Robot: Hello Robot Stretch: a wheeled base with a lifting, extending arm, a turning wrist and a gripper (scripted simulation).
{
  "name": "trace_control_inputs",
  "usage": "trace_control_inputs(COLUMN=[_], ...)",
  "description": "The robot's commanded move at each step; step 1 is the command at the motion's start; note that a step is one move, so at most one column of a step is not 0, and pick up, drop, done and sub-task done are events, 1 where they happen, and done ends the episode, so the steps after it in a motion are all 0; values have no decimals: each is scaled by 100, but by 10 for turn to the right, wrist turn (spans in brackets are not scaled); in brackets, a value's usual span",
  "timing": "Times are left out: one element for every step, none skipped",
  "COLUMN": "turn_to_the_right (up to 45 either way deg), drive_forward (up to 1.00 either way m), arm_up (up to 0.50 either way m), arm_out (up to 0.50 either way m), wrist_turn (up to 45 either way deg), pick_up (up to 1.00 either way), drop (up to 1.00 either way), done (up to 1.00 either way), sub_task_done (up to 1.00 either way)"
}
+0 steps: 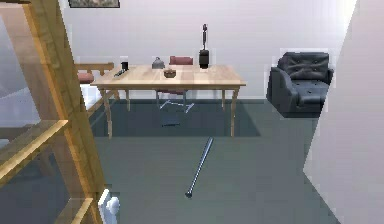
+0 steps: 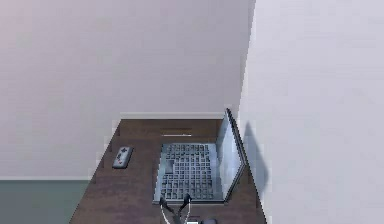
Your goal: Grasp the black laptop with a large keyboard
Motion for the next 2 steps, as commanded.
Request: trace_control_inputs(turn_to_the_right=[0, 0], drive_forward=[0, 0], arm_up=[10, 0], arm_out=[0, 0], wrist_turn=[0, 0], pick_up=[0, 0], drop=[0, 0], done=[0, 100], sub_task_done=[0, 0])
